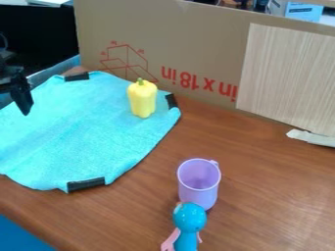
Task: Fold the cloth from bottom left to top right
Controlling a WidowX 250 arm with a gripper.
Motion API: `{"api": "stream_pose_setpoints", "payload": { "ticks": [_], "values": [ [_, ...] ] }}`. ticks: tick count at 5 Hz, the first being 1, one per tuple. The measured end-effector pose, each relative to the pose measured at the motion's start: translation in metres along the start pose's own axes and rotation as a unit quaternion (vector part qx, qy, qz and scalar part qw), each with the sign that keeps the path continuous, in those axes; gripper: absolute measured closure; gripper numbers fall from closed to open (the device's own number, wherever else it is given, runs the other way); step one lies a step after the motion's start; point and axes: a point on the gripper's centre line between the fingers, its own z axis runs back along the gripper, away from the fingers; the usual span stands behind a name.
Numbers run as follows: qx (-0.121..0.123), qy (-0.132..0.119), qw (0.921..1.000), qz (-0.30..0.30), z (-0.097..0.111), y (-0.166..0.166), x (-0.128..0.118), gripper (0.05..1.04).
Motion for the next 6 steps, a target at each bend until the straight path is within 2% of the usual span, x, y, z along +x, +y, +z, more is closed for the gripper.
{"api": "stream_pose_setpoints", "payload": {
  "ticks": [1,2,3,4,5,6],
  "values": [
    [-0.007,0.019,0.9998,0.005,-0.010,0.001,-0.004,0.083],
    [-0.029,0.024,0.9987,0.035,-0.008,0.019,0.016,0.083],
    [-0.043,0.007,0.9973,0.059,0.007,0.040,0.022,0.083],
    [-0.038,-0.007,0.9973,0.063,0.013,0.056,0.022,0.083],
    [-0.020,-0.018,0.9973,0.069,0.015,0.074,0.019,0.083],
    [-0.003,-0.028,0.9969,0.073,0.004,0.088,0.009,0.083]
  ]
}}
